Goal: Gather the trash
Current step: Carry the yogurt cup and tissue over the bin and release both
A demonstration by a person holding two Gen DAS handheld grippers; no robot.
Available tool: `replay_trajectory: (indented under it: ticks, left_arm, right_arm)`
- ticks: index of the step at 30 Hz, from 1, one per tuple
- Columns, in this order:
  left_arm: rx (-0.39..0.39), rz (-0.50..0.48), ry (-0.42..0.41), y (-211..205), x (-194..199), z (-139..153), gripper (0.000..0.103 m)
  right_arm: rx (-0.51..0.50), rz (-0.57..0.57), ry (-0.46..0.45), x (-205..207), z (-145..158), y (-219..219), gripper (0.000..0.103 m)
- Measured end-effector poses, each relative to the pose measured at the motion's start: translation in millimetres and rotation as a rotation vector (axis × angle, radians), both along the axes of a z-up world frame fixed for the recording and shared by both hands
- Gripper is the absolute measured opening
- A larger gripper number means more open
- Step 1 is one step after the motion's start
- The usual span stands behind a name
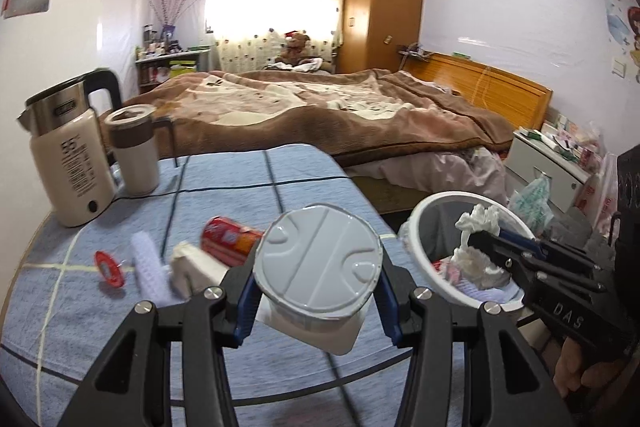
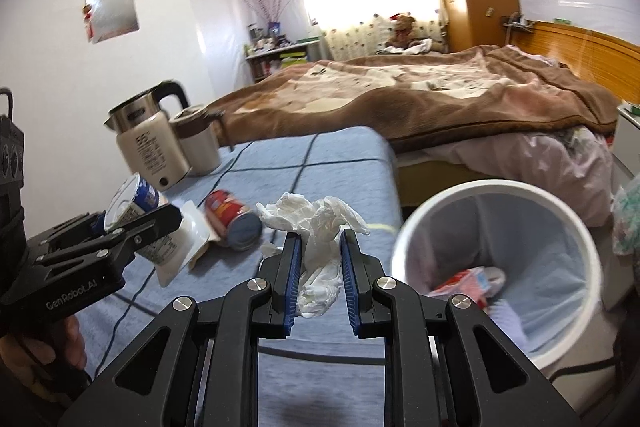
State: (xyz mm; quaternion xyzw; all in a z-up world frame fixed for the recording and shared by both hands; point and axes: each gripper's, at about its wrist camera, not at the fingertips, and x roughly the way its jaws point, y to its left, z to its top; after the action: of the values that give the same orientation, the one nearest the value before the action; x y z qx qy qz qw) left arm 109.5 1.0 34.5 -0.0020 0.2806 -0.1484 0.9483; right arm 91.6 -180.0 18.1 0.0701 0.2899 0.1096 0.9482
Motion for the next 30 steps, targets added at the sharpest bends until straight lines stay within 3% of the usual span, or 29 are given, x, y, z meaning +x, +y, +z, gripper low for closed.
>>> replay_trajectory:
  ticks: [16, 30]
  left_arm:
    - [-0.022, -0.206, 0.061, -105.0, 24.4, -11.1, 0.052]
    - [0.007, -0.281, 0.136, -159.2, 36.9, -32.8, 0.052]
  right_arm:
    - [-0.040, -0.205, 0.037, -4.1, -2.7, -101.5, 0.021]
    - [-0.024, -0.292, 0.145, 12.9, -32.0, -160.1, 0.022]
